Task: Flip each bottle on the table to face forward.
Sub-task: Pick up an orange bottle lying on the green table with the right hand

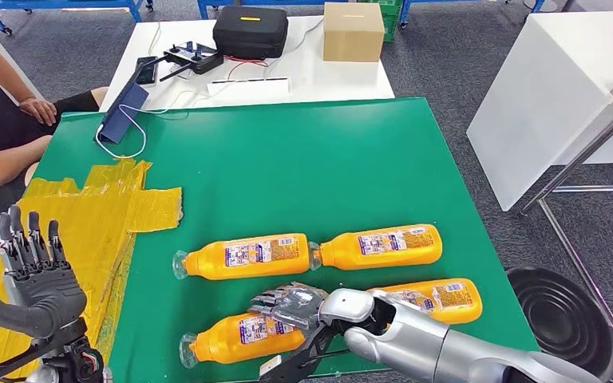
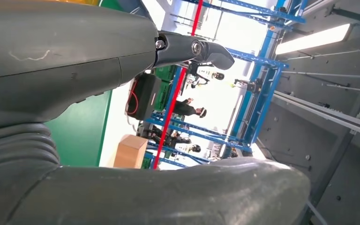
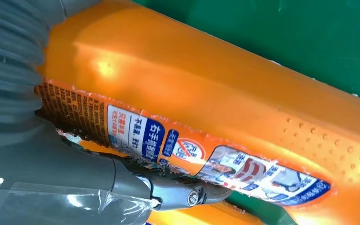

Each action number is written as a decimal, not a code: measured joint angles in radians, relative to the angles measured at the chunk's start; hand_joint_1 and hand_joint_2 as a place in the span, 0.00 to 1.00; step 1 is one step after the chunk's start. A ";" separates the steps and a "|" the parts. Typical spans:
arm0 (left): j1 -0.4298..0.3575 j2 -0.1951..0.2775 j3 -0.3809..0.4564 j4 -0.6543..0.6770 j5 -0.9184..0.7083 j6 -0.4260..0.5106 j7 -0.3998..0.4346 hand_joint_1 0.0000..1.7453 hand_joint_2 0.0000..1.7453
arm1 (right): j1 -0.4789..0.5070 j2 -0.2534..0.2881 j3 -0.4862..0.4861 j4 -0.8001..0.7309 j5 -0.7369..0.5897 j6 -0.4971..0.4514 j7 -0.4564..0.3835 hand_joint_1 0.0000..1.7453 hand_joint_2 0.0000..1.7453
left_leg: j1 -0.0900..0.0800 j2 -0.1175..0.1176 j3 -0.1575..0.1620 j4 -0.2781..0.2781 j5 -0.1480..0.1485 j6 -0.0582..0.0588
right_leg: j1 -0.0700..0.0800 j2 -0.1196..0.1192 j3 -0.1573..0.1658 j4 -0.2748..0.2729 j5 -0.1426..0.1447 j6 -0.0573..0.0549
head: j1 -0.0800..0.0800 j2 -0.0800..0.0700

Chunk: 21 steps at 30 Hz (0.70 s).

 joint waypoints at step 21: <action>0.007 -0.001 0.002 0.000 0.037 0.016 0.011 0.00 0.00 | -0.034 0.051 0.065 0.120 -0.029 -0.087 0.003 1.00 1.00 | 0.000 0.006 0.006 0.000 -0.001 0.000 | 0.000 0.004 0.003 0.000 0.002 -0.003 | 0.000 0.000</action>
